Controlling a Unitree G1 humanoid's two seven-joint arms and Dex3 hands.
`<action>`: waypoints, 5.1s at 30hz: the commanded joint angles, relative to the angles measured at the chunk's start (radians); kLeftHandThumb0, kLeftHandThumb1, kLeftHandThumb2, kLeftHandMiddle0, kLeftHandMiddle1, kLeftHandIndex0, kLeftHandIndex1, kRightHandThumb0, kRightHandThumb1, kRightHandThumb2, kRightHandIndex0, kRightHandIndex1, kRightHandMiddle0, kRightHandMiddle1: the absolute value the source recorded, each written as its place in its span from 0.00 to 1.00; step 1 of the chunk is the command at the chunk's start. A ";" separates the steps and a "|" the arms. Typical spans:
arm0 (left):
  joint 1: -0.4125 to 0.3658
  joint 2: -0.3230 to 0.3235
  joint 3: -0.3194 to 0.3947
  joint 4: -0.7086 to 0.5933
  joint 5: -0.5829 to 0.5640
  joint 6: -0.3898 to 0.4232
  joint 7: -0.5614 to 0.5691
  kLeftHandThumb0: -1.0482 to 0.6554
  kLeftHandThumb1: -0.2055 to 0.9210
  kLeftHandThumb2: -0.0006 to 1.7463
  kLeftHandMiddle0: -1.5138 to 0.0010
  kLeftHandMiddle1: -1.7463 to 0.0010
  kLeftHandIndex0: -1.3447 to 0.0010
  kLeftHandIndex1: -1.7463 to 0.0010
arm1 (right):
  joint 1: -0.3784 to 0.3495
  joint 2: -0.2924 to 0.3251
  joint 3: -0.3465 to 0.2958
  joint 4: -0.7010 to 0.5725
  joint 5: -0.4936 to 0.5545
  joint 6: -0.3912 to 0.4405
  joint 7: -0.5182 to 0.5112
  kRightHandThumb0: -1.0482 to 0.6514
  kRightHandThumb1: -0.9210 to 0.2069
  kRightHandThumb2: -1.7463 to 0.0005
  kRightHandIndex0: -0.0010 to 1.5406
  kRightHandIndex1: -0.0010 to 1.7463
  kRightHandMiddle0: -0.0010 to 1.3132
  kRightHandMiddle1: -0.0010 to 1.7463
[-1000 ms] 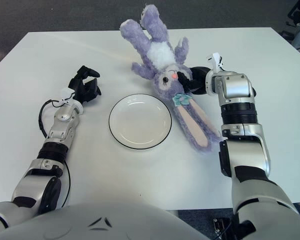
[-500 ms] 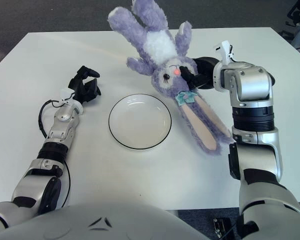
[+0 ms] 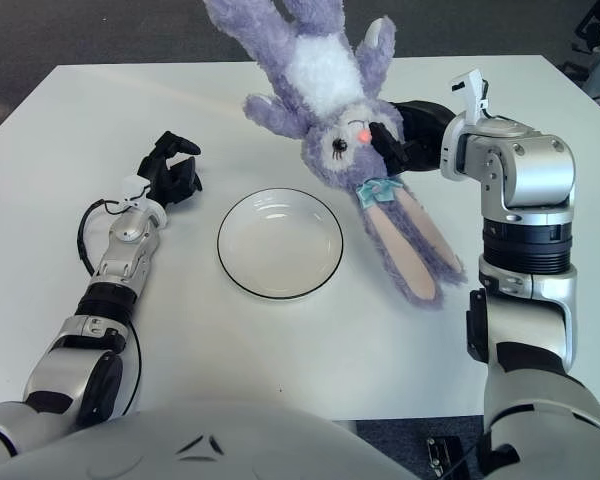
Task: Put the doll into the plate.
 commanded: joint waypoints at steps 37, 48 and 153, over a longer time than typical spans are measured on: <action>0.046 -0.016 -0.012 0.061 0.014 0.022 -0.002 0.40 0.82 0.46 0.40 0.00 0.77 0.00 | 0.074 -0.170 0.122 -0.189 0.084 -0.075 0.149 0.62 0.76 0.09 0.54 0.96 0.43 1.00; 0.044 -0.019 -0.013 0.064 0.013 0.022 -0.001 0.40 0.82 0.46 0.39 0.00 0.77 0.00 | 0.093 -0.159 0.109 -0.198 0.121 -0.081 0.170 0.62 0.76 0.08 0.53 0.98 0.43 1.00; 0.071 -0.067 -0.036 -0.021 0.051 0.069 0.072 0.39 0.79 0.49 0.41 0.00 0.75 0.00 | 0.175 -0.074 0.123 -0.268 0.110 -0.117 0.017 0.08 0.00 0.46 0.09 0.46 0.00 0.46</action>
